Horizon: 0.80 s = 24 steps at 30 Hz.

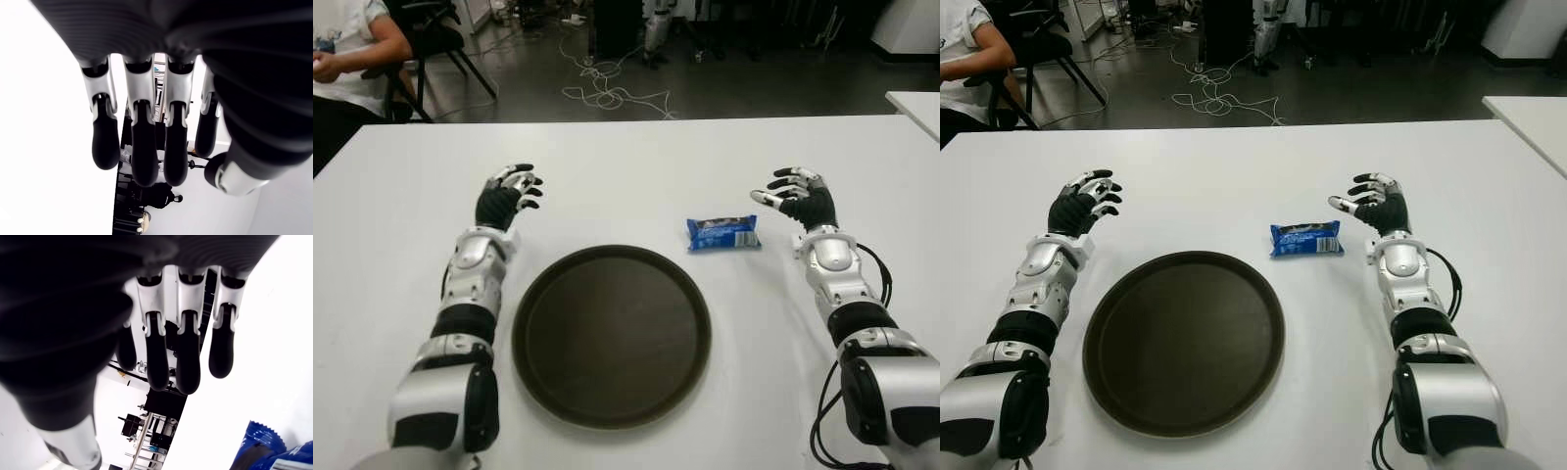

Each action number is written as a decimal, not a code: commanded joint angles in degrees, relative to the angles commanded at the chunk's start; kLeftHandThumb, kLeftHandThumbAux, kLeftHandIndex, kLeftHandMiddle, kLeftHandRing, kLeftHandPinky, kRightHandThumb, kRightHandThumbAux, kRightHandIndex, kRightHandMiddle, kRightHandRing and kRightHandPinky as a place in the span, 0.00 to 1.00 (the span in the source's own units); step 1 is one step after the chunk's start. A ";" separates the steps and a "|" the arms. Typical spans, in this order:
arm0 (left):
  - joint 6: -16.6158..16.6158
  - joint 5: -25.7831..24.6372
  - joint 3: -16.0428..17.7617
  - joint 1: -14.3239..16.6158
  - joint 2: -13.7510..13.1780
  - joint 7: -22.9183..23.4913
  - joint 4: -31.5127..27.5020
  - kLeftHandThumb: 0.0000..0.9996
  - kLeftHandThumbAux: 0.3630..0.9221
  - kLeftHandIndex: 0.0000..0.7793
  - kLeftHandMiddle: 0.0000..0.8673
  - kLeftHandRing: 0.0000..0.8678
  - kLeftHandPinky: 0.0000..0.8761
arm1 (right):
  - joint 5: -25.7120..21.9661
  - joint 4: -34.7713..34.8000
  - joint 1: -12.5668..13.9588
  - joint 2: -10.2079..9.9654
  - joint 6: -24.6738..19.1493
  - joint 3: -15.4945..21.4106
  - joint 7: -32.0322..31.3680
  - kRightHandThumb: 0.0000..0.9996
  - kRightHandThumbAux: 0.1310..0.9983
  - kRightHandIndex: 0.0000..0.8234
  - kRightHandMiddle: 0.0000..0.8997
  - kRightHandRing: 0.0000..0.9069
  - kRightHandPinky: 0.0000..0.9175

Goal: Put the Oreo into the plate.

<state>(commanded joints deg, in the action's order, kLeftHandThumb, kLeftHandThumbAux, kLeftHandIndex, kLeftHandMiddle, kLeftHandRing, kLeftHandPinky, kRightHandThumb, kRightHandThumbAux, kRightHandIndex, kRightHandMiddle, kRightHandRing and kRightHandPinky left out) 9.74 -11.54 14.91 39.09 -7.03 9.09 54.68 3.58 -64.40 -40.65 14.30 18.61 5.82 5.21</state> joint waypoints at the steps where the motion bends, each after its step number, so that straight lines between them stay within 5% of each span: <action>1: -0.05 -0.03 0.02 0.02 0.00 -0.03 0.02 0.82 0.59 0.45 0.58 0.61 0.67 | -0.02 0.00 -0.02 -0.01 0.05 0.03 0.02 0.07 0.80 0.45 0.52 0.54 0.56; 12: -0.08 -0.30 -0.01 -0.20 -0.23 0.71 -0.29 0.82 0.58 0.45 0.59 0.61 0.67 | 0.43 1.44 -1.47 0.81 1.19 0.22 0.84 0.01 0.79 0.45 0.49 0.53 0.53; 19: -0.32 -0.25 -0.13 -0.35 -0.32 0.78 -0.59 0.82 0.58 0.45 0.58 0.60 0.66 | 3.28 3.93 -0.13 2.10 6.29 -1.56 3.20 0.00 0.73 0.33 0.38 0.39 0.37; 24: -0.38 -0.01 -0.24 -0.30 -0.45 0.47 -0.57 0.82 0.58 0.45 0.58 0.58 0.64 | 11.12 12.29 2.77 5.19 7.61 -6.25 6.35 0.00 0.73 0.20 0.23 0.22 0.16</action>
<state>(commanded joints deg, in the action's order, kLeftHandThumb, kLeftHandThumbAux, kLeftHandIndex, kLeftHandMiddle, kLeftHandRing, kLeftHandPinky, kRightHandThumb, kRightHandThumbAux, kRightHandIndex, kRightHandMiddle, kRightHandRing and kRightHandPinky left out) 9.36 -11.55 14.67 38.79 -7.49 9.56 54.11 14.70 -52.11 -37.89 19.49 26.22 -0.43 11.56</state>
